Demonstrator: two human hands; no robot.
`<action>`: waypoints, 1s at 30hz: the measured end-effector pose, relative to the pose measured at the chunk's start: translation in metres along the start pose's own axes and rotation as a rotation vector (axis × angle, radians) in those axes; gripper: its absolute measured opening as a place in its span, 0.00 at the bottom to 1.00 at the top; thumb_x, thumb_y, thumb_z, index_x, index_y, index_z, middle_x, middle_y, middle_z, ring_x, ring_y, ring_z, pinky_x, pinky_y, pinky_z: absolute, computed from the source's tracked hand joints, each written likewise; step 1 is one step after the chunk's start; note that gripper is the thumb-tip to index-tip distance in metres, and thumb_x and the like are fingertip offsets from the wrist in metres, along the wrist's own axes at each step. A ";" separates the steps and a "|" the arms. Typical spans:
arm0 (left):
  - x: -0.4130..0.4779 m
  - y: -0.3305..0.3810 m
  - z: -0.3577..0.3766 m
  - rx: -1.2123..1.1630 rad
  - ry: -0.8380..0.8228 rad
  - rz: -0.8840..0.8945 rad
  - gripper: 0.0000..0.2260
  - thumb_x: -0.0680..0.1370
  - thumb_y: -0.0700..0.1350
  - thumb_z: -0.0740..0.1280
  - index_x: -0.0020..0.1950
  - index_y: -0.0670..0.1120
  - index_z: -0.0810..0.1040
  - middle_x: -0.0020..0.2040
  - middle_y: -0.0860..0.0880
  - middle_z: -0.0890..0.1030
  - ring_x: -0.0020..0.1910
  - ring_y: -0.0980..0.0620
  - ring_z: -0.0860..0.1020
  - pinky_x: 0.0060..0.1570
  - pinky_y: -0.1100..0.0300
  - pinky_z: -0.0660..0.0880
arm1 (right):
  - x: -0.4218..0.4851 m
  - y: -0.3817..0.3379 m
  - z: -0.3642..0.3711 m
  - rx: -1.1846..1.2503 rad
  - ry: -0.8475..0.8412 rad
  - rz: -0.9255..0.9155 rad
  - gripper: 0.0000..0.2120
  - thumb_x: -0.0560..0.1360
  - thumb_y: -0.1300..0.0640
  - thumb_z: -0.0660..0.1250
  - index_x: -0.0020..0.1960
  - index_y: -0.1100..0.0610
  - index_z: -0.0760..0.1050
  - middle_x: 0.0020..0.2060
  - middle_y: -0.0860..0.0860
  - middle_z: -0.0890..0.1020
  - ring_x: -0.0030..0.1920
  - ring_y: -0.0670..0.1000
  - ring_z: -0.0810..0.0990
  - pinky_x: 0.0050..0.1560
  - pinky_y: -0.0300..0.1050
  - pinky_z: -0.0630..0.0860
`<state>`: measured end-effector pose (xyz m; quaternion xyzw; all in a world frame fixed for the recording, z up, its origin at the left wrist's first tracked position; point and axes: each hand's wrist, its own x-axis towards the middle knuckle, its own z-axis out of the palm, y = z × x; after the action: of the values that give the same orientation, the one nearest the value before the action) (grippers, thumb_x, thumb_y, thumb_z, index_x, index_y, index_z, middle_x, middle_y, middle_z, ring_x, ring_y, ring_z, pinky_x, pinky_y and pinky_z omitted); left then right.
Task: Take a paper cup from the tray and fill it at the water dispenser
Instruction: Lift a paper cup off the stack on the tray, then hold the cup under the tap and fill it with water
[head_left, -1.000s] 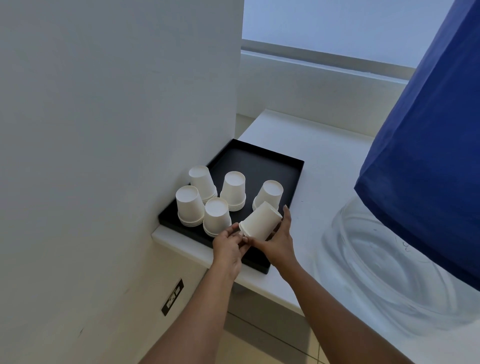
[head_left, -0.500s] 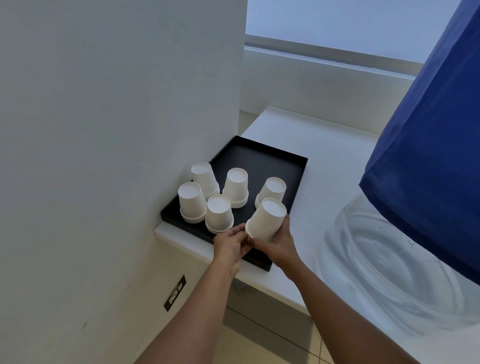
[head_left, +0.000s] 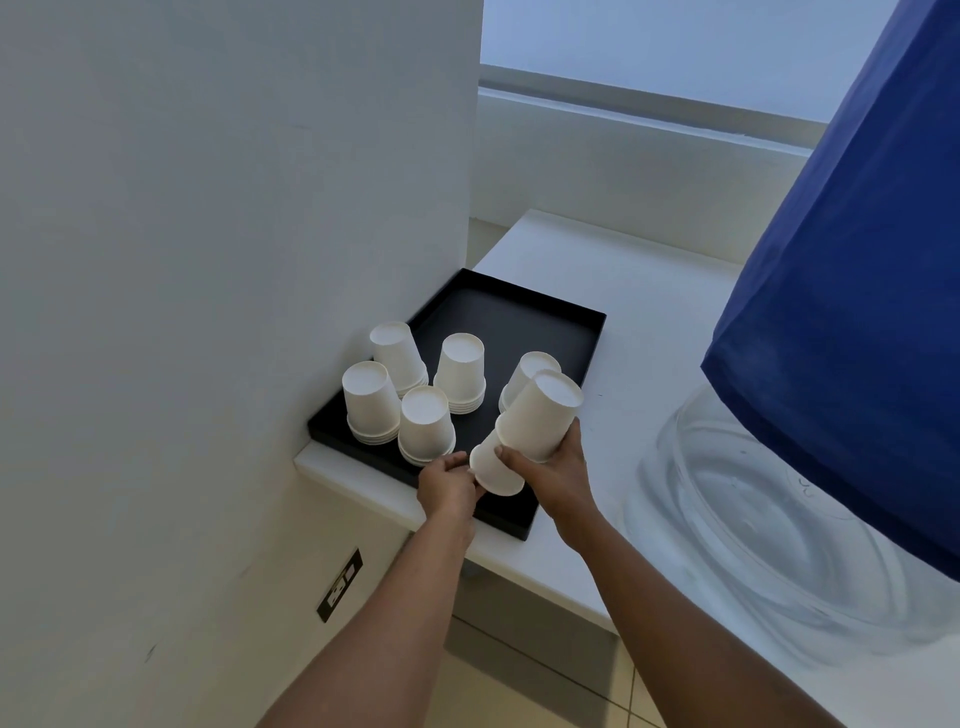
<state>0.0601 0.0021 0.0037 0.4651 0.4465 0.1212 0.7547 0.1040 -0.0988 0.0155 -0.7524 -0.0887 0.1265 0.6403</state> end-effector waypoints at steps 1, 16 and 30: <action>0.001 0.000 0.003 0.021 0.016 0.004 0.12 0.75 0.30 0.61 0.58 0.36 0.73 0.58 0.39 0.76 0.49 0.43 0.75 0.52 0.53 0.75 | 0.001 0.000 -0.001 0.026 0.012 0.000 0.38 0.64 0.61 0.76 0.67 0.51 0.60 0.57 0.48 0.74 0.60 0.53 0.74 0.61 0.54 0.75; -0.025 0.008 0.008 0.259 0.022 0.155 0.17 0.78 0.37 0.56 0.67 0.41 0.68 0.68 0.42 0.71 0.66 0.43 0.69 0.65 0.52 0.67 | -0.012 -0.005 -0.008 -0.084 0.171 -0.152 0.39 0.63 0.60 0.77 0.67 0.54 0.59 0.57 0.46 0.71 0.57 0.49 0.71 0.57 0.45 0.70; -0.109 -0.004 -0.024 0.121 -0.375 -0.051 0.14 0.78 0.56 0.56 0.47 0.47 0.75 0.42 0.45 0.79 0.39 0.46 0.78 0.37 0.56 0.76 | -0.100 0.004 -0.034 -0.485 0.063 -0.516 0.35 0.64 0.58 0.74 0.64 0.48 0.58 0.64 0.53 0.72 0.61 0.47 0.71 0.55 0.38 0.74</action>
<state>-0.0217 -0.0513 0.0580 0.5127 0.3163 -0.0136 0.7981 0.0189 -0.1613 0.0239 -0.8390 -0.2833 -0.0874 0.4563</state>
